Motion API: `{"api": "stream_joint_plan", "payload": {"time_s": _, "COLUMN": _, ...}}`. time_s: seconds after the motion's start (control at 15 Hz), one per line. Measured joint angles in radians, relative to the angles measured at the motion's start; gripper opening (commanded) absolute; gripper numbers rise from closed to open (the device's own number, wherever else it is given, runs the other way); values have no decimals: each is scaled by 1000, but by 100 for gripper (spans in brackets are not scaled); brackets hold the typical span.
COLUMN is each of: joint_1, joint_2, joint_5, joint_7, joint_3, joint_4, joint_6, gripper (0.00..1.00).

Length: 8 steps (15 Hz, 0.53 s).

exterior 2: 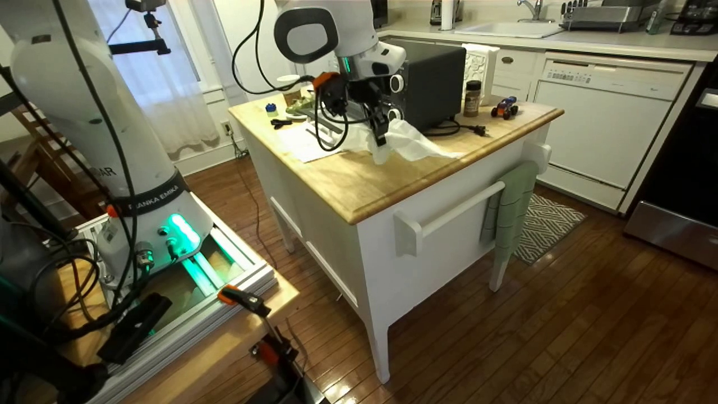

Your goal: Use the white towel to wipe the microwave and then put it on the table

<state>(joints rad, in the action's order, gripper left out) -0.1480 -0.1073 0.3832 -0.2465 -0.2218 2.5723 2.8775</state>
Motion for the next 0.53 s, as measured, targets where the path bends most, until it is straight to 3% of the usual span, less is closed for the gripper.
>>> {"api": "stream_joint_plan", "payload": {"time_s": 0.47, "joint_1": 6, "joint_2": -7, "joint_5": -13, "joint_7": 2, "joint_3": 22, "joint_4": -15, "joint_6": -25, "gripper": 98}}
{"api": "stream_joint_plan", "payload": {"time_s": 0.53, "joint_1": 7, "joint_2": 9, "joint_5": -49, "joint_7": 24, "joint_3": 22, "joint_4": -13, "joint_6": -49, "gripper": 99}}
